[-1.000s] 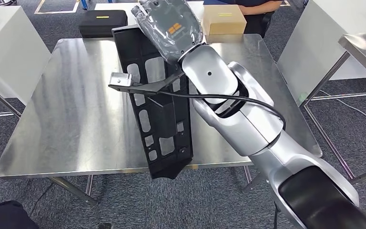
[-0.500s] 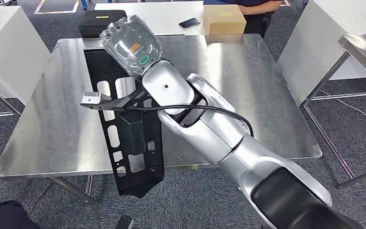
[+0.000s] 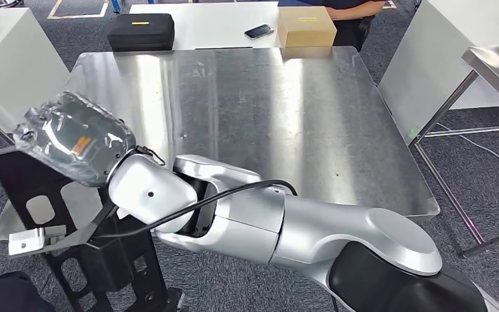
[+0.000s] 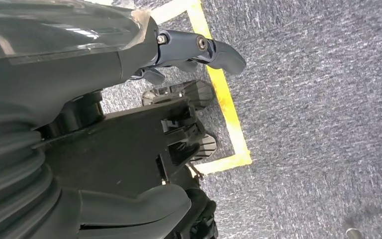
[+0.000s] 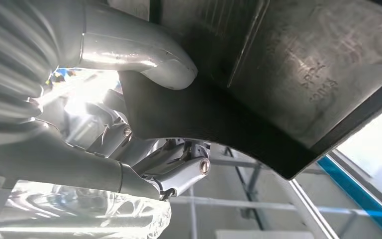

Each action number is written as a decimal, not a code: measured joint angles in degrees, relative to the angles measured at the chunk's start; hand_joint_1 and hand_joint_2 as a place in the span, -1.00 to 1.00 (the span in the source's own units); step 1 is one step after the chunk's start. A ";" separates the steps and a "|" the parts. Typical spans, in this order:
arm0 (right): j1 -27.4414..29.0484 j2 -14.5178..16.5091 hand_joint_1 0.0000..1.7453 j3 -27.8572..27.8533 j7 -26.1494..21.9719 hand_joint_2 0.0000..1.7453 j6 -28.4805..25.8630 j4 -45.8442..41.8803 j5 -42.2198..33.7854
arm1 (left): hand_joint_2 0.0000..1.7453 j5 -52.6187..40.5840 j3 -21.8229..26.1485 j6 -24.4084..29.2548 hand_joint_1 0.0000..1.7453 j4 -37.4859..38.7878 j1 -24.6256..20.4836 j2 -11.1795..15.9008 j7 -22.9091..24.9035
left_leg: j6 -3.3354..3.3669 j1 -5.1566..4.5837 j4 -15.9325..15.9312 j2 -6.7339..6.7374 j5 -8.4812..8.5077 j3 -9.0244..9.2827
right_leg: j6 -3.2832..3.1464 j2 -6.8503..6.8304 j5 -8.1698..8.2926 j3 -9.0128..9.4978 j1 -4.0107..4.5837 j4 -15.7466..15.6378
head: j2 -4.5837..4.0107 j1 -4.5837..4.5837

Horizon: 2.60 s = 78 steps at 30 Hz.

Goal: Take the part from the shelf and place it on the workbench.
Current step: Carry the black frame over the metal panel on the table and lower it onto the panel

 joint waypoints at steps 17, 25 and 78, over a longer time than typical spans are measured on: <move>-9.61 -0.34 1.00 1.97 -0.66 1.00 -3.47 2.41 -10.58 | 1.00 5.77 2.89 3.30 -1.00 1.50 0.52 0.31 -2.91 | 0.00 -0.01 0.01 0.04 0.01 0.02 | 0.00 0.00 0.04 0.00 0.00 0.02 | 0.00 -0.01; -17.40 -5.91 1.00 -17.44 -8.37 1.00 3.34 11.10 5.59 | 1.00 0.52 -0.16 -1.17 -1.00 1.42 2.51 0.36 -4.28 | 0.08 -0.08 0.04 -0.22 0.08 0.04 | 0.02 -0.19 0.06 0.10 -0.05 0.01 | 0.00 0.01; -10.88 -21.72 1.00 -22.86 -13.52 1.00 15.49 2.04 3.21 | 1.00 3.39 -12.97 0.27 -1.00 -0.05 3.77 2.70 -7.62 | 0.05 -0.06 0.06 -0.07 0.12 -0.13 | 0.16 -0.06 0.14 -0.15 -0.01 0.18 | 0.00 -0.02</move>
